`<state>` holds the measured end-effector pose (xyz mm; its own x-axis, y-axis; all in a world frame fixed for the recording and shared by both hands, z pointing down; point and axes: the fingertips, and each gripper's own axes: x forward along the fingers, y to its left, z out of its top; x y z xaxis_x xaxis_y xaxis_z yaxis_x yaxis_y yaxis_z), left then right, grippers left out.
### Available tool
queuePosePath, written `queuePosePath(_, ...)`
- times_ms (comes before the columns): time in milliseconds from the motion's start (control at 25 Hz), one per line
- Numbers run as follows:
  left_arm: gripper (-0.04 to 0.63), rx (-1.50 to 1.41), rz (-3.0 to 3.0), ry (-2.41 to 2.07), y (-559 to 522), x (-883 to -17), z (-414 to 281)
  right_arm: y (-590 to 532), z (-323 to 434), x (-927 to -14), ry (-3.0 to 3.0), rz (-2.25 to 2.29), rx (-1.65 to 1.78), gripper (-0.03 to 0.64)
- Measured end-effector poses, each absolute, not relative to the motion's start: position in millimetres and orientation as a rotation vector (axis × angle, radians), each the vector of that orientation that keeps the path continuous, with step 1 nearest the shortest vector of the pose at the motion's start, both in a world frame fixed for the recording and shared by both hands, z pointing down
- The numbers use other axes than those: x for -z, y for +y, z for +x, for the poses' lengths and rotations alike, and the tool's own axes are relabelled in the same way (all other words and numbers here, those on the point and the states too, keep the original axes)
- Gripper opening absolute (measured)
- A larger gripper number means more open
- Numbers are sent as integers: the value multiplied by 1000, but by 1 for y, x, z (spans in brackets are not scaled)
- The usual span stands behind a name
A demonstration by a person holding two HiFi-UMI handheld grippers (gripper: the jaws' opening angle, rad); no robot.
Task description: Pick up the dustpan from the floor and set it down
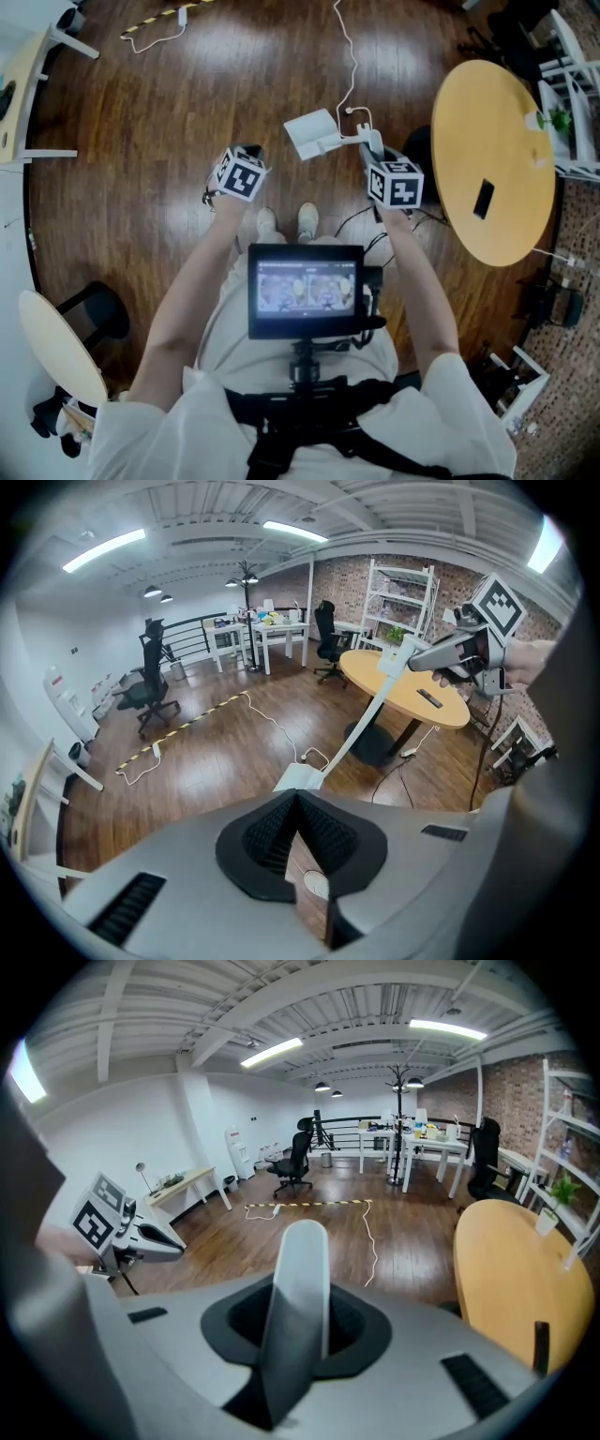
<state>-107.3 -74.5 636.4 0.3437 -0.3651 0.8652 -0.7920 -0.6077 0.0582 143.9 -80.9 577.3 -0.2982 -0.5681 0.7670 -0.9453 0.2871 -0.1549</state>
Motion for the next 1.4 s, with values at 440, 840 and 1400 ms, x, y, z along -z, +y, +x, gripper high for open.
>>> queuePosePath(440, -5, -1247, 2097, -1014, -65, -635, -108, -79, 150, -606, -1938, 1315, -809, 87)
queuePosePath(840, -5, -1305, 2069, -1020, -62, -641, -112, -81, 151, -632, -1910, 1292, -800, 87)
queuePosePath(1400, -5, -1397, 2043, -1003, -54, -648, -120, -77, 151, -682, -1898, 1248, -802, 87)
